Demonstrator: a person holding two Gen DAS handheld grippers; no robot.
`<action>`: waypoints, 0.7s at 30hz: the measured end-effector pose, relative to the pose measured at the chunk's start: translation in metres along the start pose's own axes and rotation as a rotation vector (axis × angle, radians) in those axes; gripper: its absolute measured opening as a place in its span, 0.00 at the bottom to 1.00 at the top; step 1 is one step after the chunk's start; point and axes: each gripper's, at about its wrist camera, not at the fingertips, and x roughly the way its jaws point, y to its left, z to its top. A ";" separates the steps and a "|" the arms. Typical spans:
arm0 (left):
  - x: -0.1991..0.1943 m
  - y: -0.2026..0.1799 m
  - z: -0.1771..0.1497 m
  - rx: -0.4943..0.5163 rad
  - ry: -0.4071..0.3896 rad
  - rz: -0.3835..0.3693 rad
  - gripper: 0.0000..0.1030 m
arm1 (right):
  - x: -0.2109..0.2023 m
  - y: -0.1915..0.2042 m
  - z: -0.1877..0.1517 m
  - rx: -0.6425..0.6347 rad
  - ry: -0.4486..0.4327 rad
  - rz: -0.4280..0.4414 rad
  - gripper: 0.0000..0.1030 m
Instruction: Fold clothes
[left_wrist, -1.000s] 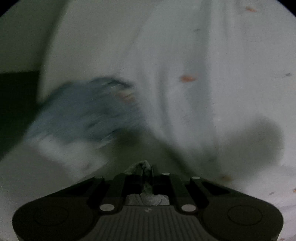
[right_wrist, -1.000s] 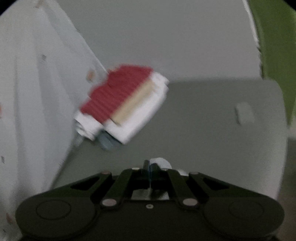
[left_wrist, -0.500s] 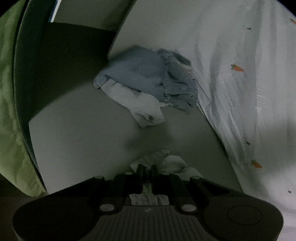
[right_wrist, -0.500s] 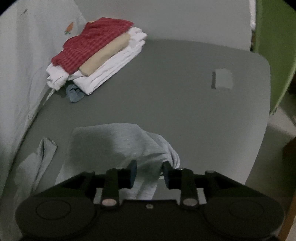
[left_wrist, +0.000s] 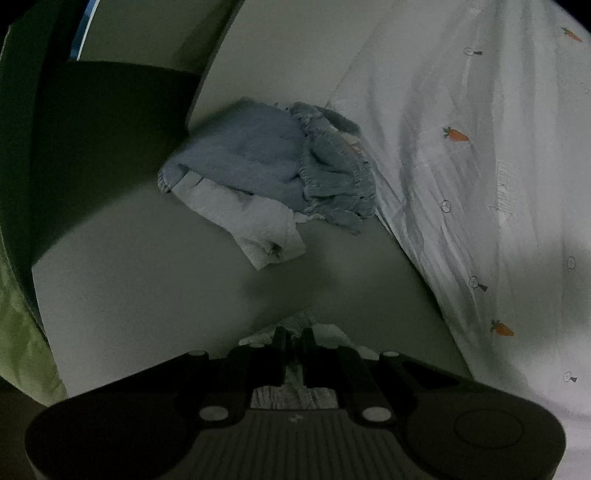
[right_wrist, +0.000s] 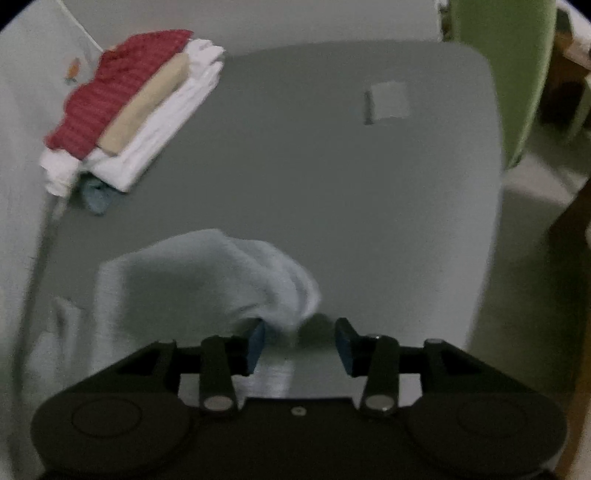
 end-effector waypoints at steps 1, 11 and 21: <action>0.001 0.002 0.000 -0.013 0.007 0.001 0.08 | 0.003 -0.002 0.000 0.027 0.013 0.049 0.35; 0.024 -0.014 0.024 -0.084 0.018 -0.039 0.07 | -0.007 0.051 0.017 0.100 -0.055 0.256 0.01; 0.068 -0.172 0.129 0.070 -0.172 -0.308 0.06 | -0.048 0.254 0.102 -0.020 -0.262 0.648 0.01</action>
